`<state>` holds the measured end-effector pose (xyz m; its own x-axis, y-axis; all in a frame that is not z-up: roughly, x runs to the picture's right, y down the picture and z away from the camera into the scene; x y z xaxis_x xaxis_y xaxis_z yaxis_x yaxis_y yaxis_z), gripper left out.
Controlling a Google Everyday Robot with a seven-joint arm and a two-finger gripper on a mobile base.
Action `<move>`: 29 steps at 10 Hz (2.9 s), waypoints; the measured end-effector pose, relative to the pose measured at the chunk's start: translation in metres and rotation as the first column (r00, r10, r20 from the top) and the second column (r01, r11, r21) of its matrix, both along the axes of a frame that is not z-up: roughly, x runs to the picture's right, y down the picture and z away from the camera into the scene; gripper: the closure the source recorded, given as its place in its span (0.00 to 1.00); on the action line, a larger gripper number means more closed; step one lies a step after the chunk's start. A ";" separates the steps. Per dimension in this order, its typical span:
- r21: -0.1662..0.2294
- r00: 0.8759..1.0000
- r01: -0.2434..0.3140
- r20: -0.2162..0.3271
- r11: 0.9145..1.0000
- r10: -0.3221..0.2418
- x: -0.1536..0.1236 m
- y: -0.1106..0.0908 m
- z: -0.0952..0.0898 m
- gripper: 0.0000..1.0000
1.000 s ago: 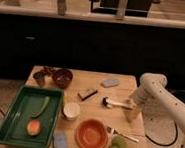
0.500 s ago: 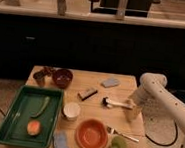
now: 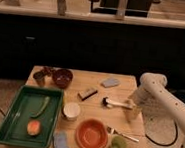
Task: Wipe red bowl with brush
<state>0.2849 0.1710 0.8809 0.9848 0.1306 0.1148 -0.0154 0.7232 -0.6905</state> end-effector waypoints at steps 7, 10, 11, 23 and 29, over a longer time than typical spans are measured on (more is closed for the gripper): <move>0.035 1.000 0.008 0.022 0.999 -0.008 -0.011 -0.007 -0.001 0.20; 0.048 0.999 0.027 0.042 0.998 -0.029 -0.022 -0.011 0.002 0.20; 0.050 0.998 0.036 0.051 0.998 -0.038 -0.027 -0.012 0.003 0.20; 0.033 0.988 0.100 0.113 0.994 -0.103 -0.056 -0.005 0.016 1.00; 0.040 0.986 0.113 0.119 0.993 -0.117 -0.055 -0.011 0.015 1.00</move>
<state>0.2296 0.1600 0.8961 0.9716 0.0113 0.2362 0.1513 0.7378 -0.6578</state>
